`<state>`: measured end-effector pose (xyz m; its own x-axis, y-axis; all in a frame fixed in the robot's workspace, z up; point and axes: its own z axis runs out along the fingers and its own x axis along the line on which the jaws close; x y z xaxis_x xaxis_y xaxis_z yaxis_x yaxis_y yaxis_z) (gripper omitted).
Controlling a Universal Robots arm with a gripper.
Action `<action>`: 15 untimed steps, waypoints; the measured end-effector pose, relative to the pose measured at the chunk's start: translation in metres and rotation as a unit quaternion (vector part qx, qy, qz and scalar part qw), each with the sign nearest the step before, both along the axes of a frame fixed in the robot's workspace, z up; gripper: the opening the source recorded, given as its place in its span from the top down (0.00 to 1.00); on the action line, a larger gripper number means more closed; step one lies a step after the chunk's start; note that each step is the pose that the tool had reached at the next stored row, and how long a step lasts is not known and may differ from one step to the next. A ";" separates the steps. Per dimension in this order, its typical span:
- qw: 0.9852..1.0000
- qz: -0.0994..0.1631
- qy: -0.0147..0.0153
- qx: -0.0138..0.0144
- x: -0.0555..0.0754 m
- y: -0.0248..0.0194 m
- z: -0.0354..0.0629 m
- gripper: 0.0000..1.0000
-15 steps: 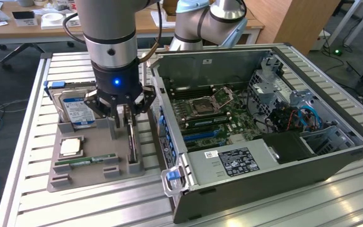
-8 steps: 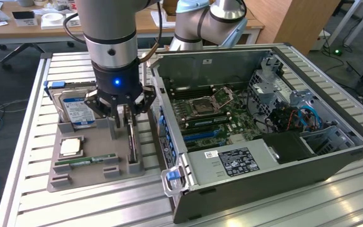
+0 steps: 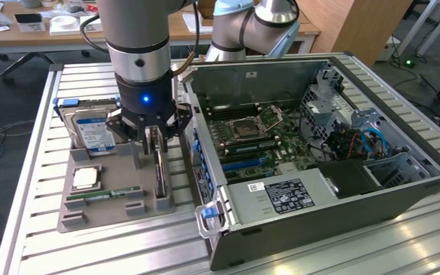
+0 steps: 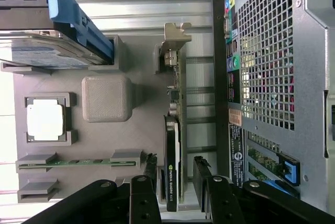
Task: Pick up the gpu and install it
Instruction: 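Pick up the gpu and move the gpu toward the slot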
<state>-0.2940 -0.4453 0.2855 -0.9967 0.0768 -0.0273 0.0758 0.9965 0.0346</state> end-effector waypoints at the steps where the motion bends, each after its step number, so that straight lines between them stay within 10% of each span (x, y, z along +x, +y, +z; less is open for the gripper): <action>1: 1.000 0.000 0.000 0.000 0.000 0.0000 0.0000 0.58; 15: 1.000 0.000 0.000 0.000 0.000 0.0000 -0.0044 0.58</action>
